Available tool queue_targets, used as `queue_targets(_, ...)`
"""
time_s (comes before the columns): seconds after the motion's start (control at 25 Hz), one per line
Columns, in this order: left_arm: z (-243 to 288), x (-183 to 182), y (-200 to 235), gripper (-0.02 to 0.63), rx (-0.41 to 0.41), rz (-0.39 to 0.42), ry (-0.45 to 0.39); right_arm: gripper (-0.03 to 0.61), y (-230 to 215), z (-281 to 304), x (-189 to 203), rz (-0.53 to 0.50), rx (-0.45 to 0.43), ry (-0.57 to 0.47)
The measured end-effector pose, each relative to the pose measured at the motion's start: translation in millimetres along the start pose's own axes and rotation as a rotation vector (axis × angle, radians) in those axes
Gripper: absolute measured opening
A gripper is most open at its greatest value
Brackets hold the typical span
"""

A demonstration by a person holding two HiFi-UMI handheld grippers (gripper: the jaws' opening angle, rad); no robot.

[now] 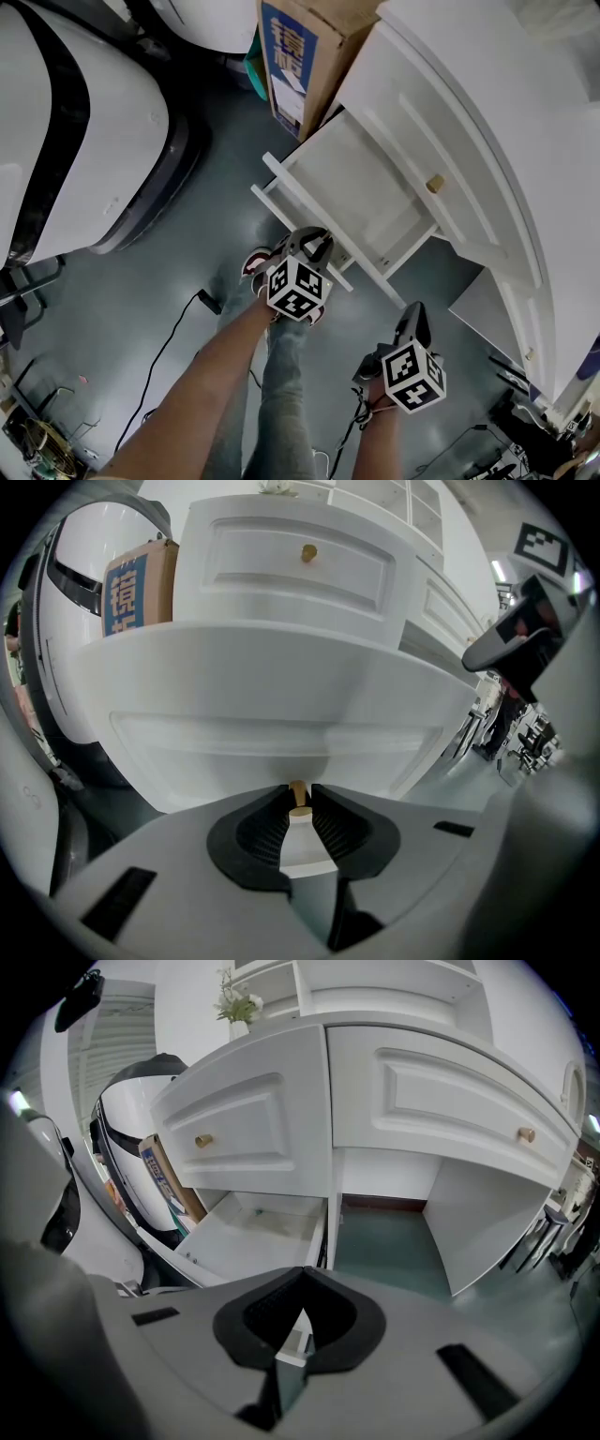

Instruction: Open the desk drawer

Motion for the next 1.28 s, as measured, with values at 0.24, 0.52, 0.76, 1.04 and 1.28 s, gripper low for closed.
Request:
queue_targets(0.24, -6, 7, -2, 0.087, 0.005, -0.001, 0.005, 0.008, 2, -1, 0, -0.001, 0.001, 0.001)
queue_targets(0.52, -6, 7, -2, 0.087, -0.001, -0.008, 0.001, 0.008, 4, 0, 2, 0.003, 0.001, 0.006)
queue_targets(0.76, -5, 6, -2, 0.087, -0.002, -0.013, 0.010, 0.008, 6, 1, 1, 0.006, 0.002, 0.010)
queue_targets(1.04, -6, 6, -4, 0.087, -0.021, 0.003, 0.012, 0.008, 8, 1, -5, 0.006, -0.001, 0.001)
queue_targets(1.28, -11, -1, -7, 0.120, -0.005, -0.019, -0.007, 0.008, 9, 0, -10, 0.005, -0.006, -0.003)
Point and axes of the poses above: the fingertips, and each gripper's own axes: z forward along the fingers, y to its left, x out of its underside, the point moved 6 cm from there along -z, backward along the fingers, and after that the axes turned 7 degrees about x, right-handed, at the moved point
